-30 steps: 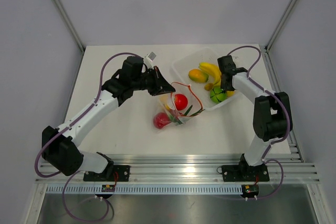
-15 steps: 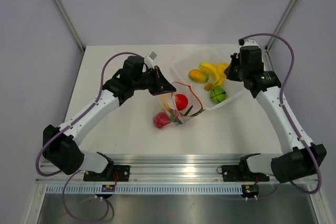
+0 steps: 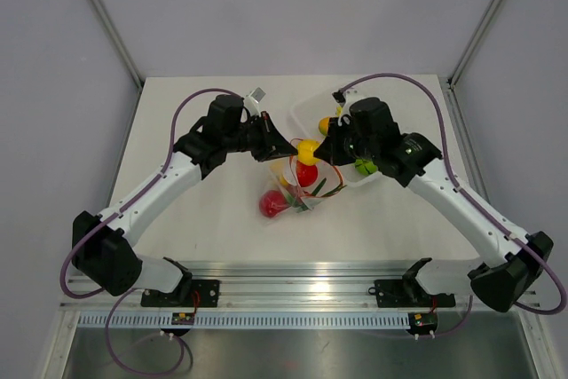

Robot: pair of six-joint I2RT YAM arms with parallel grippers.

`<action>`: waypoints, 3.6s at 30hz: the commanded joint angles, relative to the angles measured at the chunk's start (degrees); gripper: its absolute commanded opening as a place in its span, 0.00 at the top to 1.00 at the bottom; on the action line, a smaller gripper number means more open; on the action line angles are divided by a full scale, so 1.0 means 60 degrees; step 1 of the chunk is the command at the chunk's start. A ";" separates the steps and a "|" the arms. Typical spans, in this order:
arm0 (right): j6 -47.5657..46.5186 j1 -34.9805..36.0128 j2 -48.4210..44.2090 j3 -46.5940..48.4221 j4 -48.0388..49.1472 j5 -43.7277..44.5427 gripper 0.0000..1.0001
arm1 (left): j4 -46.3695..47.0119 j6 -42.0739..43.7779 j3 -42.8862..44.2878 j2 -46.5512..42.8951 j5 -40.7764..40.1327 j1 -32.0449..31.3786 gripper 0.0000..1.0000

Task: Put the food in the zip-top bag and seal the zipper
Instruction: Place the fake fruit in the zipper food storage bag, then pick up the fake fruit from the bin, then place the fake fruit in the zipper food storage bag.

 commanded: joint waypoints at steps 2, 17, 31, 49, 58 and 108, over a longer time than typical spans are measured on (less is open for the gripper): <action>0.0319 0.0433 0.0631 -0.0014 0.0648 -0.0159 0.98 | 0.0567 -0.0036 0.0250 -0.0298 0.0189 0.0029 1.00; -0.0354 0.0085 0.0136 0.0133 -0.0230 0.2476 0.24 | 0.0918 -0.0256 0.0016 -0.0298 0.0292 0.0029 1.00; -0.0383 -0.3549 0.2154 -0.1054 0.0164 0.1848 0.09 | 0.0889 -0.0168 -0.0014 -0.0298 0.0394 0.0029 1.00; -0.0852 -0.3770 0.4722 -0.0278 0.0869 0.1760 0.42 | 0.0684 -0.0036 0.0030 -0.0401 0.0379 0.0044 1.00; -0.0764 -0.3756 0.1427 -0.0073 -0.0083 0.0449 0.47 | 0.0772 -0.0021 0.0045 -0.0299 0.0409 0.0044 1.00; 0.0305 0.0229 0.0459 -0.0248 0.0473 0.1333 0.21 | 0.0889 -0.0080 0.0001 -0.0460 0.0453 0.0044 1.00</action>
